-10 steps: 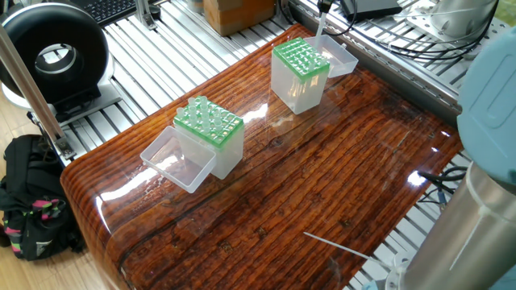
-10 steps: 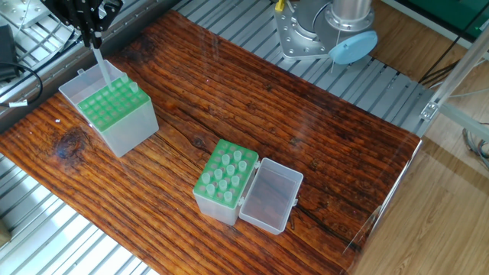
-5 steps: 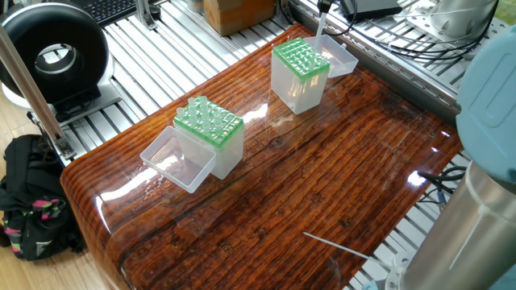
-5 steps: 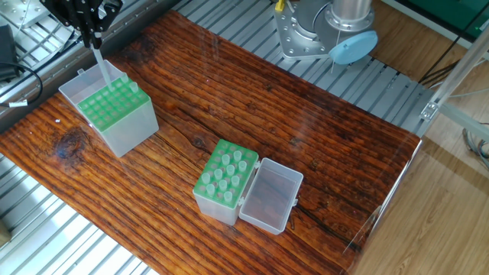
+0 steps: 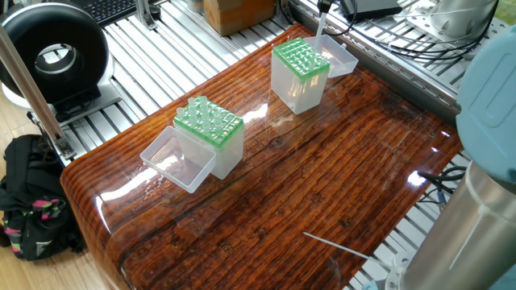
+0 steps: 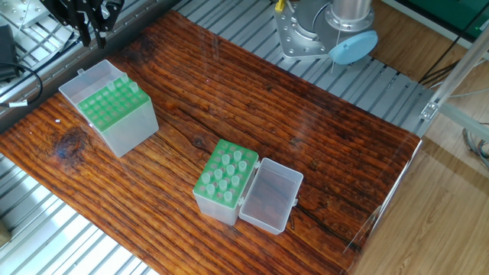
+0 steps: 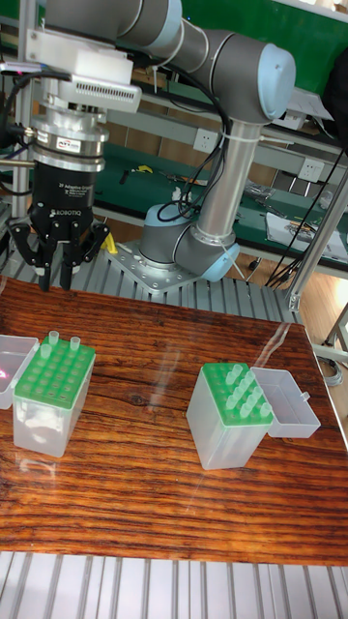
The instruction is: Transfer all large pipette tips from one holder to another
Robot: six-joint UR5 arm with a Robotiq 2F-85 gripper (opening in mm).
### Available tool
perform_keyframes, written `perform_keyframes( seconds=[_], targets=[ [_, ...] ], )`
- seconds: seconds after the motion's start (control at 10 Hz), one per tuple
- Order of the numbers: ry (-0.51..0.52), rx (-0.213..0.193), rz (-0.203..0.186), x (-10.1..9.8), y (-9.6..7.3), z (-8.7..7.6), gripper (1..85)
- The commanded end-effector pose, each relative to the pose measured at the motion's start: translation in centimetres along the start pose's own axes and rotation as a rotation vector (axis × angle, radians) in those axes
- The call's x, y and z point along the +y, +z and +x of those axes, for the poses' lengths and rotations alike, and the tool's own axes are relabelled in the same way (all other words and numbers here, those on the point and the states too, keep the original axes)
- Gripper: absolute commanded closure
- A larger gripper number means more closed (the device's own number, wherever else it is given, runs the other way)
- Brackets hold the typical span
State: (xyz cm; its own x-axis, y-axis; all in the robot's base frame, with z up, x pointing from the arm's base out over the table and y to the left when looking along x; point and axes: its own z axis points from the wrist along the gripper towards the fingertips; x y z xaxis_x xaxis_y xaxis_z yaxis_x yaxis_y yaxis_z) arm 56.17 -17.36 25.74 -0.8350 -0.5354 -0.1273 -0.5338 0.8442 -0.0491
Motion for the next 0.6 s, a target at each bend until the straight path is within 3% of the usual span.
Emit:
perform_keyframes(
  seconds=[0.0, 0.3, 0.5],
  targets=[
    [-0.002, -0.003, -0.012, 0.3, -0.1, -0.1, 53.7],
    [0.047, -0.008, -0.036, 2.2, 0.1, -1.5, 53.7],
    [0.137, 0.003, -0.056, 5.5, 0.8, -3.3, 54.7]
  ],
)
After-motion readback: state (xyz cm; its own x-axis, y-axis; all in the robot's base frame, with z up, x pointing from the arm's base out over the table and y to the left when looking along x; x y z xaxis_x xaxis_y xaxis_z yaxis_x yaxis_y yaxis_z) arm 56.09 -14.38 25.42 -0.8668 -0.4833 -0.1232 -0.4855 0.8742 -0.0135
